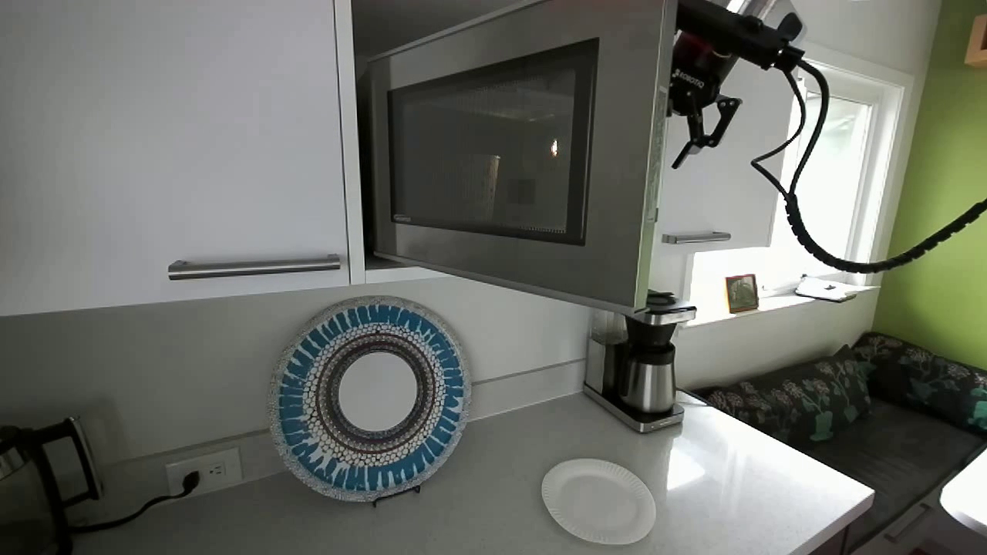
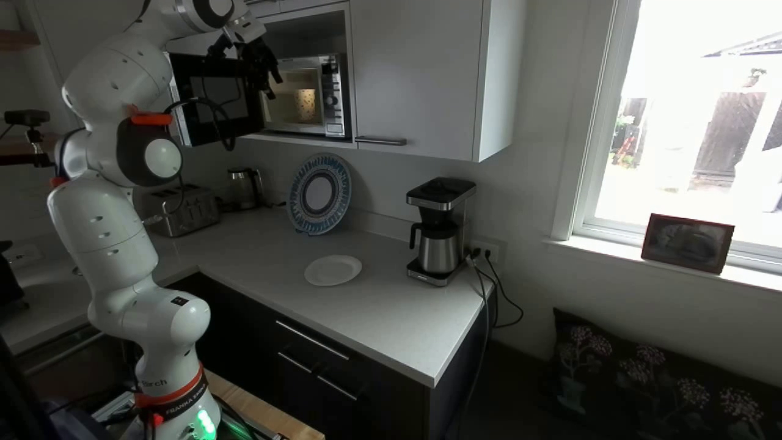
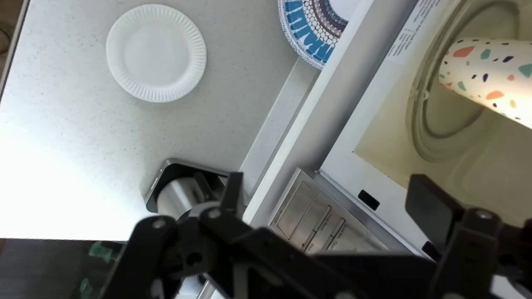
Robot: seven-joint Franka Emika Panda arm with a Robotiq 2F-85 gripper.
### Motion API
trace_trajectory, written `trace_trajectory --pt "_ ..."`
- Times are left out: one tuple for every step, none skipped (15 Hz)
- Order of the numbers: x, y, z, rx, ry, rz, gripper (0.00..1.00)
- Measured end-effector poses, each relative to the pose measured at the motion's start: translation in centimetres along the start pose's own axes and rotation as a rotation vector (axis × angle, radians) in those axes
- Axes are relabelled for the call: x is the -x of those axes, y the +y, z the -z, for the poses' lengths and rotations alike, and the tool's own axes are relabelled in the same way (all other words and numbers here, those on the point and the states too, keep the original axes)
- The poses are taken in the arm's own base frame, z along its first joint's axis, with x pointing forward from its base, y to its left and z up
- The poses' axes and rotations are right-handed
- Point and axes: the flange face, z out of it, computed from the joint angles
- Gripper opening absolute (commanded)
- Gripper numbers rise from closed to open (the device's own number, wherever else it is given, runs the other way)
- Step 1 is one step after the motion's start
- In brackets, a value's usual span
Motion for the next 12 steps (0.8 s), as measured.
trace_trajectory --pt "0.24 -0.06 0.16 -0.001 0.006 0.011 1.0" --pt "0.43 -0.12 0.3 -0.004 0.009 0.017 1.0" --pt "0.52 -0.15 0.39 -0.006 0.01 0.021 1.0" --pt "0.53 -0.16 0.41 -0.006 0.011 0.023 1.0" --pt "0.52 -0.16 0.41 -0.006 0.011 0.024 1.0" --pt "0.52 -0.16 0.39 -0.005 0.012 0.026 1.0" --pt "0.51 -0.17 0.37 -0.005 0.012 0.026 1.0" --pt "0.58 -0.24 0.35 -0.008 0.012 0.042 1.0" --pt "0.71 -0.28 0.32 -0.007 0.011 0.092 1.0" --pt "0.8 -0.27 0.3 -0.004 0.01 0.147 1.0" --pt "0.83 -0.25 0.34 -0.004 0.009 0.203 1.0" --pt "0.78 -0.19 0.43 -0.004 0.01 0.26 1.0"
